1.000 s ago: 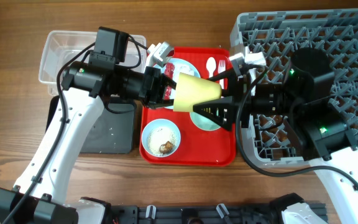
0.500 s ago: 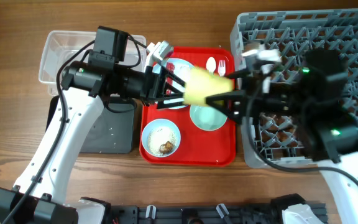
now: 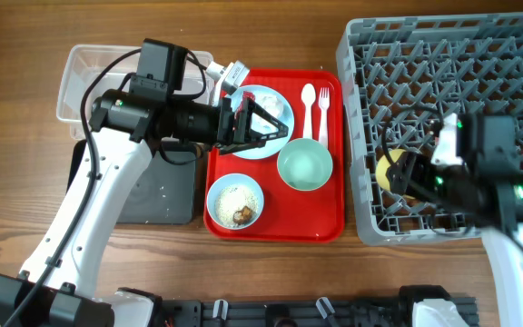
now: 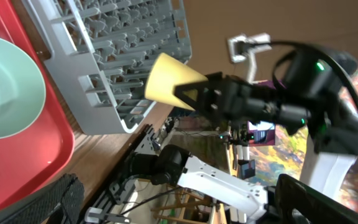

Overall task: Sort waste into correct bins and load items into the dishwasher rack
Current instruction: 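Lower the yellow cup into the grey rack and open the right gripper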

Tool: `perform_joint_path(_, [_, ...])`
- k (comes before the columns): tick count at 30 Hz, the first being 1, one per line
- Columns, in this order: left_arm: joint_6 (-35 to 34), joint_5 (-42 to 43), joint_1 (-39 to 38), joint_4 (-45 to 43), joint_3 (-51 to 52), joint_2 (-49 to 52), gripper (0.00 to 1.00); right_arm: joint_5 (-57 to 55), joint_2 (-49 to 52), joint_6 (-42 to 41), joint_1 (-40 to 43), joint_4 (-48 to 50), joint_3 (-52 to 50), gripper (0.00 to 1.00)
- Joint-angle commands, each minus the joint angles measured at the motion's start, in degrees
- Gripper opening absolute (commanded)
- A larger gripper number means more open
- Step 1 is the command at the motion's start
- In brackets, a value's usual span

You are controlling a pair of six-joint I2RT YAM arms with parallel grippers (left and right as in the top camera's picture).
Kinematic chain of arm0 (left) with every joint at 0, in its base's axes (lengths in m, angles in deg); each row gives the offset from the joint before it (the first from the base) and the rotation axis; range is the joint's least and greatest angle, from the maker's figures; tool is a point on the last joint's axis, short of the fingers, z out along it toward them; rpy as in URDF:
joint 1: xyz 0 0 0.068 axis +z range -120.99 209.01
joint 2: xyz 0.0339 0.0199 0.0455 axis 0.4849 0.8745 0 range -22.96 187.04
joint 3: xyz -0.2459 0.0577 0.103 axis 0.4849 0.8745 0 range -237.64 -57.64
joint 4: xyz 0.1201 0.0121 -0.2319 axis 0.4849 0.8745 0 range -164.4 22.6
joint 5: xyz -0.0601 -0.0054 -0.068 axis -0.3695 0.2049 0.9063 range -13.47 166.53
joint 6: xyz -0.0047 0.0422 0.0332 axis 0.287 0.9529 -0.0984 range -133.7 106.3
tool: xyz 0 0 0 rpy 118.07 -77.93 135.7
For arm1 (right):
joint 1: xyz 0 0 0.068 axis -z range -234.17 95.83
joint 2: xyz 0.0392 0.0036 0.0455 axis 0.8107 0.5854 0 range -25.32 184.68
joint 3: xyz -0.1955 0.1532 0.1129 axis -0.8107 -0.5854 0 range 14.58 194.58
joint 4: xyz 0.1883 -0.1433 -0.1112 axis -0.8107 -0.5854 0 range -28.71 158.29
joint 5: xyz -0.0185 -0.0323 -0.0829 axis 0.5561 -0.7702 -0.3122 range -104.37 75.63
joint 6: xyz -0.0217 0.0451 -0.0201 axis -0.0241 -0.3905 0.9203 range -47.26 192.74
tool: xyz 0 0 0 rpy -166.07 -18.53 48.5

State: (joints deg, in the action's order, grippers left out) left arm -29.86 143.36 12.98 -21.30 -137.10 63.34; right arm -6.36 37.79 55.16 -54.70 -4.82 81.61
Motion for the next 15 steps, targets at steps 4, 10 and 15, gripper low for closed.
perform_joint_path(4, [0.76,-4.31,-0.22,1.9,-0.04,-0.37,1.0,-7.74,15.78,-1.9,0.2,1.09,0.63,0.56])
perform_joint_path(10, [0.76,-11.74,-0.26,5.81,-0.04,-0.37,1.0,-5.51,21.11,-1.86,0.2,-1.44,0.72,0.85])
perform_joint_path(15, [0.76,-21.86,-0.68,8.22,-0.04,-0.37,0.98,-1.44,12.55,-1.97,0.17,5.84,3.93,0.95])
